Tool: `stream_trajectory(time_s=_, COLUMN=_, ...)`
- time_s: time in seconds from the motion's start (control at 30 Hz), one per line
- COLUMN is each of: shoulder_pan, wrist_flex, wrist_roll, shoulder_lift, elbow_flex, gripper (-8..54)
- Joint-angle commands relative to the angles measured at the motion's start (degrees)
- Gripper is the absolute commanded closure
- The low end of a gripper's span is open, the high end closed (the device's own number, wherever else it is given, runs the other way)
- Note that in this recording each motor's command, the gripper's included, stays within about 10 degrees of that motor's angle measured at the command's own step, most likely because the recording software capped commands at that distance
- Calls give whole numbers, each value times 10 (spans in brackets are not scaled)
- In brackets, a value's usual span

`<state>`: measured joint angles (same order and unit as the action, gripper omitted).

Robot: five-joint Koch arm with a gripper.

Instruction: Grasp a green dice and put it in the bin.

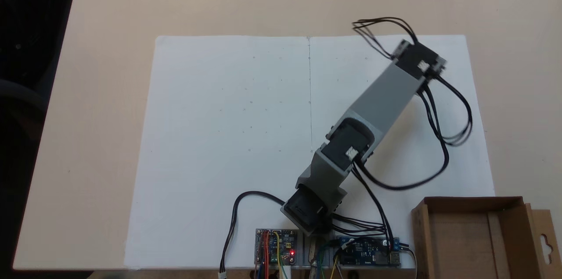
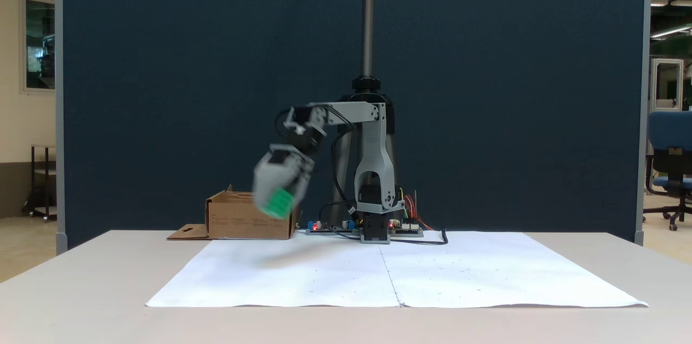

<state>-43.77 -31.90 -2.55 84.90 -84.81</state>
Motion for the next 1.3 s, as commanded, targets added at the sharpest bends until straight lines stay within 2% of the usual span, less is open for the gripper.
stream_trajectory(time_s=0.0, shoulder_pan=-47, wrist_flex=11, wrist_roll=86, shoulder_lift=43, elbow_flex=42, gripper=333)
stream_trajectory(time_s=0.17, shoulder_pan=-149, wrist_flex=11, wrist_roll=141, shoulder_lift=50, elbow_flex=64, gripper=333)
stream_trajectory(time_s=0.23, shoulder_pan=-310, wrist_flex=-6, wrist_roll=171, shoulder_lift=62, elbow_flex=84, gripper=333)
stream_trajectory(time_s=0.53, shoulder_pan=-480, wrist_flex=-29, wrist_roll=168, shoulder_lift=42, elbow_flex=84, gripper=333)
stream_trajectory(time_s=0.97, shoulder_pan=-587, wrist_flex=-72, wrist_roll=-12, shoulder_lift=-47, elbow_flex=84, gripper=333)
stream_trajectory(time_s=1.17, shoulder_pan=-592, wrist_flex=-97, wrist_roll=-55, shoulder_lift=-58, elbow_flex=76, gripper=333)
stream_trajectory(time_s=1.2, shoulder_pan=-592, wrist_flex=-96, wrist_roll=-59, shoulder_lift=-59, elbow_flex=76, gripper=323)
stream_trajectory(time_s=1.27, shoulder_pan=-591, wrist_flex=-96, wrist_roll=-62, shoulder_lift=-66, elbow_flex=76, gripper=191)
